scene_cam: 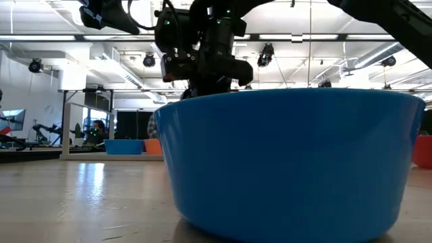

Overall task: Pick & Place Mini bowls
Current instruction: Put the top red bowl on the shelf

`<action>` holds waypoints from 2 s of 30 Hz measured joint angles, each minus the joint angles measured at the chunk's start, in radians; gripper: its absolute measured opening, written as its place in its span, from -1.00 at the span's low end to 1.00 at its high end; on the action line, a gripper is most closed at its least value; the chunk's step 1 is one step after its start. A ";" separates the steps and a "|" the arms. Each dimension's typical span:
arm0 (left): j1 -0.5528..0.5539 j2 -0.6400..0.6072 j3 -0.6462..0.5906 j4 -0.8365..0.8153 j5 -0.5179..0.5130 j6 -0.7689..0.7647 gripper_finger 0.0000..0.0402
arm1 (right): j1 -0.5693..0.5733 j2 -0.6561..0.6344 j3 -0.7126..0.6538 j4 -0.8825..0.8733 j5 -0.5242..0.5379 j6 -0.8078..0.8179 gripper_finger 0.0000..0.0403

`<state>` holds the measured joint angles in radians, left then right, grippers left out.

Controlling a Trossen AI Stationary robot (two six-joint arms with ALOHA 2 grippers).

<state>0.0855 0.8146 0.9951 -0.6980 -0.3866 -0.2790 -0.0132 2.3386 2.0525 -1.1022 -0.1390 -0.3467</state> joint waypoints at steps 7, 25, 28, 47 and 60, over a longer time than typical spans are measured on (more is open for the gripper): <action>0.000 0.000 0.000 0.000 0.000 0.000 -1.00 | 0.002 0.000 0.000 0.003 0.000 -0.001 -0.94; 0.000 0.000 -0.001 -0.053 0.000 -0.009 -1.00 | 0.013 -0.014 -0.001 -0.016 0.009 0.024 -0.41; 0.000 0.000 -0.001 -0.054 0.000 -0.014 -1.00 | 0.013 -0.038 -0.001 -0.028 0.010 0.025 -0.43; 0.000 0.039 -0.001 -0.051 0.064 0.021 -0.82 | -0.026 -0.376 -0.002 -0.076 0.168 0.049 -0.59; 0.000 0.191 -0.001 -0.025 0.098 0.062 -0.50 | -0.024 -0.631 -0.024 -0.076 0.166 0.059 -0.66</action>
<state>0.0854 1.0057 0.9943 -0.7228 -0.2887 -0.2172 -0.0372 1.7075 2.0285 -1.1778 0.0265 -0.2878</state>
